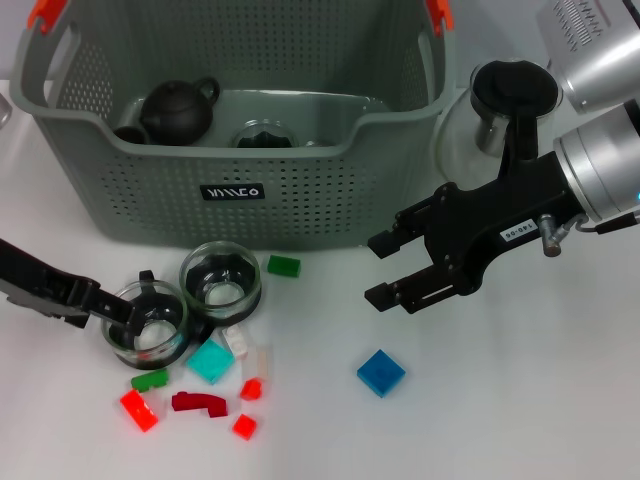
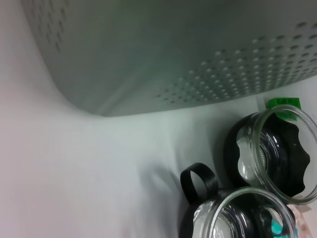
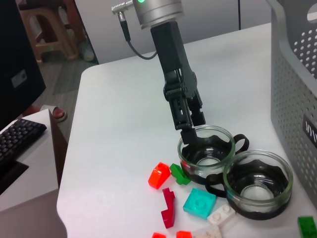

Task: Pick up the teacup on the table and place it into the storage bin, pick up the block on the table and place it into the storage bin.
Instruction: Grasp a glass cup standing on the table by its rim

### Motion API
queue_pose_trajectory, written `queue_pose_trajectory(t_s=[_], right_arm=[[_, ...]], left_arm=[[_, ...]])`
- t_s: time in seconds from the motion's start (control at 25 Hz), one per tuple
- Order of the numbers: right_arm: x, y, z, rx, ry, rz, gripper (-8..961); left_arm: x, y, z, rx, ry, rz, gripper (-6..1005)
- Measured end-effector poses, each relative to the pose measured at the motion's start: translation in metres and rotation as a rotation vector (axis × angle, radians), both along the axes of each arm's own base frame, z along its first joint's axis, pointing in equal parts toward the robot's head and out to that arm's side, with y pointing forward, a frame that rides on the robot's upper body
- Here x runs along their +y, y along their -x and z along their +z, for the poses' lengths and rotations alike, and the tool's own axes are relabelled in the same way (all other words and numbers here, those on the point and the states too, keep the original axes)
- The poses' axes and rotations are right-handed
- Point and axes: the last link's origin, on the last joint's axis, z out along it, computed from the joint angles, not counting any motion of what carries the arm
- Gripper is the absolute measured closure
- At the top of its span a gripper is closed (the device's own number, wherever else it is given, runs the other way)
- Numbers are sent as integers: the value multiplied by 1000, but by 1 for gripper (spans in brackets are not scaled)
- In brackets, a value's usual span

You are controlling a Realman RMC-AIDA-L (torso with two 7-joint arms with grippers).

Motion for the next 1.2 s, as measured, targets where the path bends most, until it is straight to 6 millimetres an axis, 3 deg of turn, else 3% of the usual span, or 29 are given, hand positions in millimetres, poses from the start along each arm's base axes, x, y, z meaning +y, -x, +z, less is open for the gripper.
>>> queue_pose_trajectory(t_s=[0.16,0.28,0.52,0.76,1.2], right_arm=[[1,0,0,1,-4,0,267],[2,-1,1,10,-13,-7,267],[5,-1,8,37,-35,-29,266],[6,-4,9,51,-46,-46,266],[8,-5,12,75,-64,-58,269]], left_arm=[[0,2,5,6,-11,-40,93],[-1,-1,22,24,-38,-90,93],[-12,-21,43,-26,-16,-198,93],[-25,-47,27,-143,105,-387,94],[-28,-54,-8,-171,210,-576,94]])
